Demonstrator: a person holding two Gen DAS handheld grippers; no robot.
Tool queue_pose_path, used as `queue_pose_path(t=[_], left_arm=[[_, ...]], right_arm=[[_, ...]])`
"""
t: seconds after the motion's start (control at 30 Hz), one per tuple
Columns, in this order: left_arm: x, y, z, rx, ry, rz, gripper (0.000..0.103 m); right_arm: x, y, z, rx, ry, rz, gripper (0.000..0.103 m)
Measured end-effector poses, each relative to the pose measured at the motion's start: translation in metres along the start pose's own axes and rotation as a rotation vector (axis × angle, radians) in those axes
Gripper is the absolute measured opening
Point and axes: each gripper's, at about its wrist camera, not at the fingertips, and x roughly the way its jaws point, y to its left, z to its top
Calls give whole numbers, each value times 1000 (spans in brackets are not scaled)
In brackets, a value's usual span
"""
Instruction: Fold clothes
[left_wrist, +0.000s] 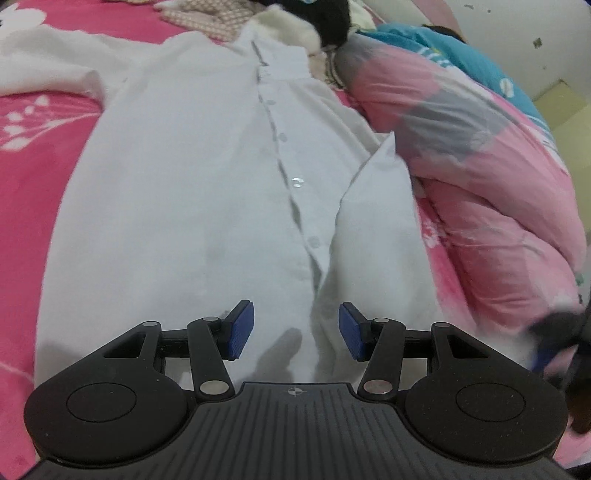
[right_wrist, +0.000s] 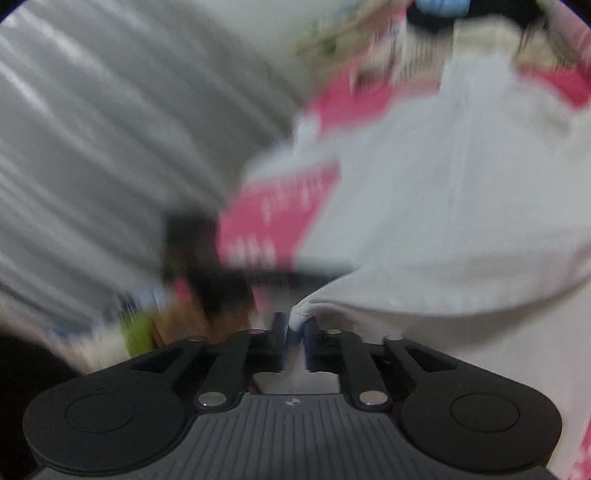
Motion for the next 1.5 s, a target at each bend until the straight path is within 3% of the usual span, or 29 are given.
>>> queue_pose_path(t=[0.1,0.2,0.6,0.93,1.13,1.2,1.23,1.27,1.33,1.5], left_arm=[[2,1,-2,4,6,21,51],[3,1,-3,24,10,33,51],[1,-7,-14,75,57,-13,51],[1,-10,-15,35,46,-43,51],[2,-8,-13,-3,33,-76,51],[1,-6,-14,-8,30,-88,51],[0,-6,-14,-11,29,-94,51],[0,-5,-14,-7,31,-103,51],[-1,-5,-15,0,34,-121,51],[-3,-13,-20,73,52,-169,53]], right_arm=[[21,-4,-27,9,103,-54,40],[15,-8,-50,74,127,-41,49],[-22,-88,-55,538,-88,-18,52],[8,-96,-38,572,-93,-73,52],[35,-111,-25,644,-113,-51,53],[39,-113,-21,651,-124,-38,50],[42,-114,-18,653,-129,-32,44],[42,-115,-17,658,-141,-17,28],[39,-116,-16,668,-170,22,10],[10,-128,-29,725,-333,149,7]])
